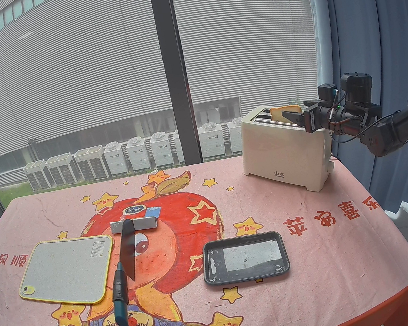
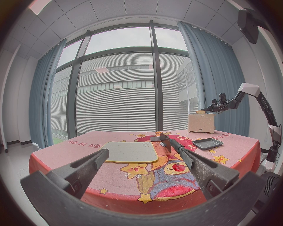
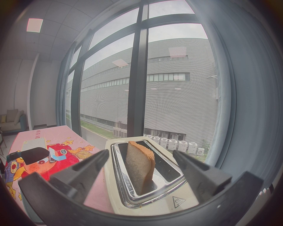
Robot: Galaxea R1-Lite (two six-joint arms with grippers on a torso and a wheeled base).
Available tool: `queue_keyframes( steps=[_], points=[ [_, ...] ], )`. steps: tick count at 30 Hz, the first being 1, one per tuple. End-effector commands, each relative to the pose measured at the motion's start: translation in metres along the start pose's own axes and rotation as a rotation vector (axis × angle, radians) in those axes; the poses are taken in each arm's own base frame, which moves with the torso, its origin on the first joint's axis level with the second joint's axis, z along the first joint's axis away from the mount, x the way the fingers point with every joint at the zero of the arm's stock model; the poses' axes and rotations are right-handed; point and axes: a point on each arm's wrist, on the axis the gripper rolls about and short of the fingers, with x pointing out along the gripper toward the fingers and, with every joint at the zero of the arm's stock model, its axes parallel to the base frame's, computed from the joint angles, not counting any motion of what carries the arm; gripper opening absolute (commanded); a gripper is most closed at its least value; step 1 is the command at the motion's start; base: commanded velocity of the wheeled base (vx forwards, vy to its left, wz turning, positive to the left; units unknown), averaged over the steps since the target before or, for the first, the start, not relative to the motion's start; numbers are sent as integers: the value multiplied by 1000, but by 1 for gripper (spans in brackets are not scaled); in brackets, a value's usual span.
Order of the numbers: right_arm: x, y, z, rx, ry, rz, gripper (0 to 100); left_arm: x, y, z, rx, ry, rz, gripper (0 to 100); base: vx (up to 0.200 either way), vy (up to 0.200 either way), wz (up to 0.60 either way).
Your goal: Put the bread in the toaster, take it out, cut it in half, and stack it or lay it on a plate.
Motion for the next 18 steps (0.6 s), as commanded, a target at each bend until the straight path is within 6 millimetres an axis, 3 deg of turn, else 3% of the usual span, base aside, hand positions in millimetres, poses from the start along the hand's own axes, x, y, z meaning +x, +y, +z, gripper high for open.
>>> queue_keyframes(
  steps=[1, 18],
  points=[
    [1, 0, -2, 0, 3, 0, 0, 0, 0, -5, 0, 1, 1, 100, 0, 0, 0],
    [-5, 2, 8, -6, -26, 3, 0, 0, 0, -5, 0, 1, 1, 100, 0, 0, 0]
  ],
)
